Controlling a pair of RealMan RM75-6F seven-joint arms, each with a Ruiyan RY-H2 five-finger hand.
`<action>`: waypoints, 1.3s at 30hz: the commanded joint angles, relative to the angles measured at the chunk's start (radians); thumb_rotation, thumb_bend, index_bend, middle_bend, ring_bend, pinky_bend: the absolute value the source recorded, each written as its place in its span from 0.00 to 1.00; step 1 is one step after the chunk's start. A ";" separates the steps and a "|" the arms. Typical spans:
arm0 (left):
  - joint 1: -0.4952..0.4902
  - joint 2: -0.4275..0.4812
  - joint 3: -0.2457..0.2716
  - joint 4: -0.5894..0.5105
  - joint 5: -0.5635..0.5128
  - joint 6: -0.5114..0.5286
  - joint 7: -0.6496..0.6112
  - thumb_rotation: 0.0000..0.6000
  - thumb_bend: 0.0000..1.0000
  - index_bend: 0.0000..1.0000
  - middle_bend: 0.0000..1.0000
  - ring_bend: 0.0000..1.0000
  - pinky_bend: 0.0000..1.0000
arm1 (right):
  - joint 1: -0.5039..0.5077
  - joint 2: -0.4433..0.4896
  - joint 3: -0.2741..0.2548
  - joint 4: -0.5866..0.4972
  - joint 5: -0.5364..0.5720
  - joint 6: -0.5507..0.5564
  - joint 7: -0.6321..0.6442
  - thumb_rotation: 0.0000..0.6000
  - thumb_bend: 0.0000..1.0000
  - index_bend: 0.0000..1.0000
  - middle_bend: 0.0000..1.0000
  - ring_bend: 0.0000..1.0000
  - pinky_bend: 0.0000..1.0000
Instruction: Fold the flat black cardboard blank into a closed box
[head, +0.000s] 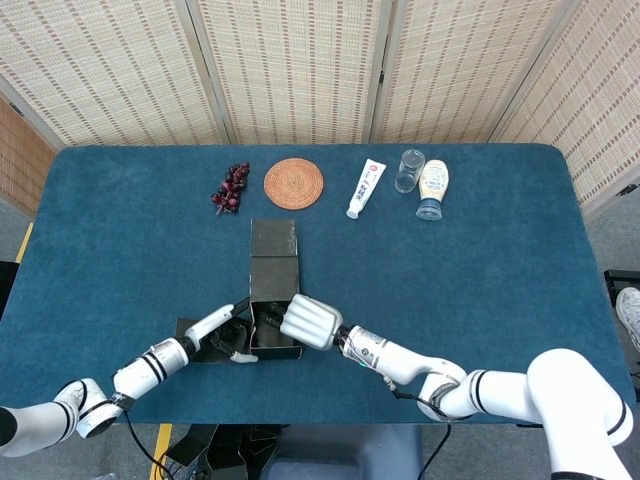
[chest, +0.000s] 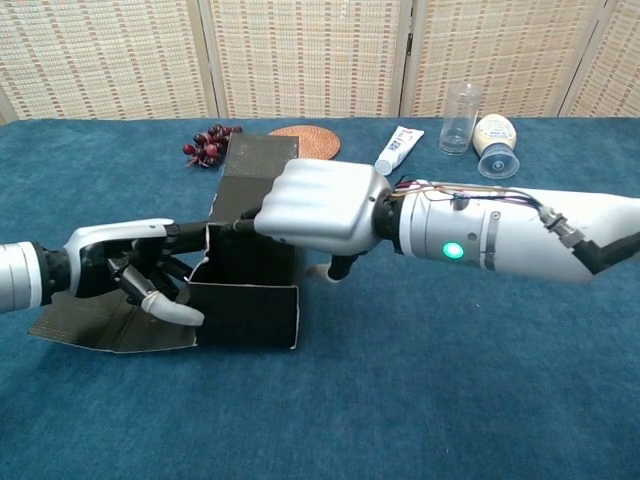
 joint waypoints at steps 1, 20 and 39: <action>0.008 0.003 -0.018 -0.028 -0.027 -0.016 0.050 1.00 0.14 0.00 0.04 0.61 0.92 | -0.022 0.019 0.012 -0.028 0.022 0.025 -0.017 1.00 0.22 0.02 0.13 0.63 0.78; 0.059 0.097 -0.057 -0.164 -0.063 0.009 0.311 1.00 0.14 0.00 0.00 0.60 0.92 | -0.267 0.221 0.070 -0.472 0.514 0.024 0.440 1.00 0.00 0.00 0.10 0.60 0.78; 0.119 0.201 -0.110 -0.256 -0.074 0.099 0.354 1.00 0.14 0.00 0.00 0.60 0.92 | -0.202 0.090 0.103 -0.336 0.706 -0.102 0.558 1.00 0.00 0.00 0.04 0.60 0.82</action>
